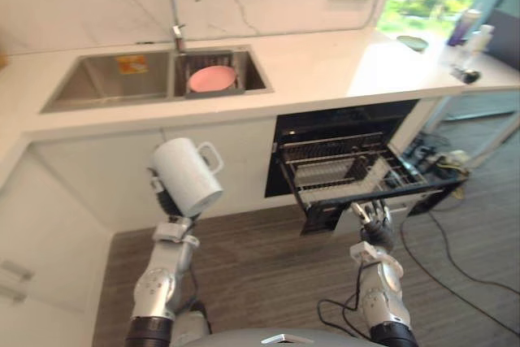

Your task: Walk over to the sink, pick up the cup, carry it to the dishwasher, place the cup inside the dishwasher, then close the dishwasher door

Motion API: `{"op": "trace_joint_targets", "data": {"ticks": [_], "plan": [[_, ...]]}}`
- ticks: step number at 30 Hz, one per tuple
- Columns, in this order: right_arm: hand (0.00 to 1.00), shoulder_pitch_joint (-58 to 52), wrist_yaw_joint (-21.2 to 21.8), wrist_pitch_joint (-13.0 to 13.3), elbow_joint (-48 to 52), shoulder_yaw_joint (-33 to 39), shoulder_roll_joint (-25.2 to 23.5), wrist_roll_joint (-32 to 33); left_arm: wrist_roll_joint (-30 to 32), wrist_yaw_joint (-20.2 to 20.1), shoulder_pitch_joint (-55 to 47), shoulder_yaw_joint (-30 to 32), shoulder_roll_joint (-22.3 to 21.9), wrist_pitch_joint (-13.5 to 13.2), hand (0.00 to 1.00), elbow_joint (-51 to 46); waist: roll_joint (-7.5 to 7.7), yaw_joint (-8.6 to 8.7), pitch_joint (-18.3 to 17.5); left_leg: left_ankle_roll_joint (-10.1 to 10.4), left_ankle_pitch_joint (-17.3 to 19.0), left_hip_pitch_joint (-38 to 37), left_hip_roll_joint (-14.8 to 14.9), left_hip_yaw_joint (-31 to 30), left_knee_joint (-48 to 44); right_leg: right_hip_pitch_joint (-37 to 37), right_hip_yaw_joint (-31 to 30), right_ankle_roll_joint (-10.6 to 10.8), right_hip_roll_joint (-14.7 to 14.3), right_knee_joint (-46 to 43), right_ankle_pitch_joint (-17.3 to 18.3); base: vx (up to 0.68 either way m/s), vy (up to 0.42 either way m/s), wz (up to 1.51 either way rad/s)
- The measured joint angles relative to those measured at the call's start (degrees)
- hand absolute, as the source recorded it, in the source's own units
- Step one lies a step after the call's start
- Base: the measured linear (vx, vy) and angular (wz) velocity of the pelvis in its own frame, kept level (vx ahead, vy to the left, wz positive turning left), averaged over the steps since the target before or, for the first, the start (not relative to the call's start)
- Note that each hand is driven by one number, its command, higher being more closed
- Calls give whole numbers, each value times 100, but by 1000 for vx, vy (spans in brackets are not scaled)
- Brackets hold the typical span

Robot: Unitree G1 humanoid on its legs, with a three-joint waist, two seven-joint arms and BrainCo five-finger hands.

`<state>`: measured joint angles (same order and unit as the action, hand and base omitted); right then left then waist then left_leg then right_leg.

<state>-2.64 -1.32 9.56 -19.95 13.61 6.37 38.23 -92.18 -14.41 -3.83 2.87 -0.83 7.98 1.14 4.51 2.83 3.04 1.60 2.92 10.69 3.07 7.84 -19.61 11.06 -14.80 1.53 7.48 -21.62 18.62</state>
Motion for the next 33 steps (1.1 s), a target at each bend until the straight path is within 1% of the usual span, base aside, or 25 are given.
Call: {"op": "trace_joint_targets", "data": {"ticks": [1, 3, 4, 5, 6, 7, 8, 9, 10, 11, 12, 13, 14, 15, 16, 19, 20, 22, 25, 26, 27, 29, 31, 32, 33], "plan": [[0, 9, 23, -79, 86, 87, -9, 9, 6, 12, 30, 58, 24, -2, 100, -1, 34, 33, -11, -92, 115, -67, -62, 97, -60, -114, 101, 116, 90, -292, -85, 569, 369, -52], [0, 41, 226, -259, 401, 302, -22, 18, 11, 47, 38, 160, 28, 2, 100, -12, -6, 104, 51, -423, 388, -778, -265, 430, 260, -824, 738, 496, 481, -2110, -910, 474, 326, -66], [0, 47, 262, -296, 462, 302, -27, 2, 12, 54, 45, 160, 31, 8, 100, -22, -26, 114, 90, -464, 420, -1011, -298, 498, 395, -1031, 966, 466, 578, -2677, -970, 411, 312, -64], [0, 44, 365, -378, 602, 282, -35, -44, 12, 95, 43, 158, 8, 33, 100, -56, -109, 186, 175, -539, 467, -1430, -292, 601, 625, -1377, 1469, 267, 656, -3523, -876, 336, 259, -49], [0, 42, 427, -389, 728, 230, -53, -43, 7, 156, 43, 155, -11, 49, 100, -67, -248, 241, 210, -562, 498, -1732, -212, 691, 822, -1649, 1973, 111, 643, -3697, -726, 310, 234, -46], [0, 40, 467, -391, 831, 226, -90, -41, 3, 162, 43, 156, -12, 54, 100, -85, -299, 264, 213, -542, 512, -1838, -176, 746, 911, -1786, 2199, 119, 628, -3582, -650, 224, 136, -46], [0, 40, 516, -409, 1055, 225, -183, -31, 0, 164, 43, 158, 2, 57, 100, -180, -323, 287, 224, -454, 568, -1997, -127, 859, 1059, -2022, 2616, 151, 599, -3071, -525, 202, 69, -49], [0, 35, 569, -460, 1265, 233, -279, -17, -5, 158, 40, 161, 30, 69, 100, -321, -258, 287, 271, -396, 621, -2105, -119, 978, 1128, -2214, 2888, 107, 577, -2373, -484, 193, 30, -48], [0, 24, 595, -481, 1356, 234, -317, -12, -6, 159, 35, 162, 35, 84, 100, -367, -279, 292, 314, -353, 663, -2152, -86, 1026, 1138, -2288, 2986, 87, 536, -2009, -501, 177, -44, -46], [0, -34, 611, -504, 1546, 231, -398, -8, -16, 158, -7, 159, 32, 132, 100, -463, -254, 292, 335, -274, 749, -2238, 2, 1128, 1140, -2395, 3153, 45, 419, -1250, -634, 178, -89, -40], [0, -94, 618, -541, 1689, 227, -440, 5, -26, 149, -58, 144, 36, 192, 100, -544, -226, 281, 331, -183, 846, -2306, 53, 1204, 1136, -2407, 3215, -4, 353, -673, -927, 160, -101, -48], [0, -175, 625, -569, 1857, 195, -492, 30, -28, 150, -145, 108, 48, 233, 100, -667, -110, 260, 301, -50, 1007, -2336, 2, 1246, 1055, -2406, 3290, -22, 327, -131, -1471, 201, -134, -58], [0, -320, 632, -583, 2053, 45, -518, 50, -27, 146, -262, 22, 74, 267, 100, -768, 135, 226, 250, 93, 1238, -2521, -95, 1303, 973, -2408, 3223, -281, 362, 27, -2003, 179, -120, -55], [0, -398, 628, -603, 2085, -2, -469, 57, -27, 185, -308, -85, 4, 261, 100, -694, -15, 214, 265, 109, 1302, -2578, 0, 1264, 964, -2384, 3260, -288, 295, -49, -2022, 309, -144, -52], [0, -519, 627, -600, 2207, -60, -462, 72, -31, 242, -351, -359, -43, 288, 100, -697, -216, 232, 225, 99, 1369, -2568, 131, 1229, 970, -2366, 3299, -317, 74, 82, -1900, 239, -98, -36], [0, -513, 624, -605, 2203, -286, -483, 76, -45, 273, -281, -573, -196, 316, 100, -712, -421, 236, 234, 119, 1458, -2528, 298, 1255, 1022, -2445, 3263, -318, -296, 271, -1807, 179, -91, -37], [0, -512, 624, -605, 2203, -347, -483, 77, -45, 273, -267, -565, -198, 312, 100, -711, -441, 218, 246, 107, 1466, -2569, 332, 1265, 1054, -2417, 3269, -338, -359, 307, -1787, 127, -54, -34], [0, -501, 652, -608, 2168, -416, -475, 75, -41, 269, -286, -544, -192, 299, 100, -701, -530, 155, 290, -16, 1458, -2721, 490, 1262, 933, -2208, 3479, -417, -490, 375, -1582, 150, -45, -15], [0, -495, 747, -626, 2105, -410, -403, 51, -29, 214, -439, -561, -175, 299, 100, -662, -602, 37, 362, -104, 1312, -1995, 873, 1007, -1157, -1606, 3564, -448, -581, 1002, -1629, 126, -30, -2], [0, -453, 802, -616, 2123, -413, -304, 27, -32, 193, -517, -500, -133, 309, 100, -639, -617, -31, 413, -23, 1352, -1551, 1007, 859, -2006, -1317, 3449, -485, -635, 1351, -1784, 179, 61, -25], [0, -337, 856, -616, 2104, -398, -230, 31, -33, 156, -611, -457, -134, 316, 100, -593, -680, -161, 371, -116, 1653, -1378, 871, 742, -1799, -1215, 3209, -472, -636, 1516, -1875, 143, 78, -43], [0, -75, 917, -615, 2085, -464, -131, 53, -41, -3, -783, -446, -131, 308, 100, -590, -696, -276, 360, -186, 1806, -1168, 489, 307, -937, -1210, 2919, -409, -564, 1686, -1927, 120, 107, -79], [0, 47, 1016, -620, 2030, -622, -86, 71, -45, -106, -874, -448, -142, 311, 100, -591, -733, -304, 333, -7, 1446, -1025, 359, -8, 137, -1200, 2804, -246, -579, 1969, -2117, 131, 141, -81], [0, 54, 1051, -641, 1892, -682, -72, 76, -46, -120, -895, -480, -147, 314, 100, -521, -790, -310, 240, 76, 891, -1095, 367, 93, 408, -1153, 2796, -171, -584, 2206, -2283, 187, 131, -60], [0, -28, 1067, -723, 1808, -688, -166, 81, -44, -118, -858, -527, -131, 333, 100, -429, -686, -263, 185, 29, 797, -1182, 254, 210, 663, -1010, 2836, -83, -500, 2542, -2434, 212, 136, -47]]}}
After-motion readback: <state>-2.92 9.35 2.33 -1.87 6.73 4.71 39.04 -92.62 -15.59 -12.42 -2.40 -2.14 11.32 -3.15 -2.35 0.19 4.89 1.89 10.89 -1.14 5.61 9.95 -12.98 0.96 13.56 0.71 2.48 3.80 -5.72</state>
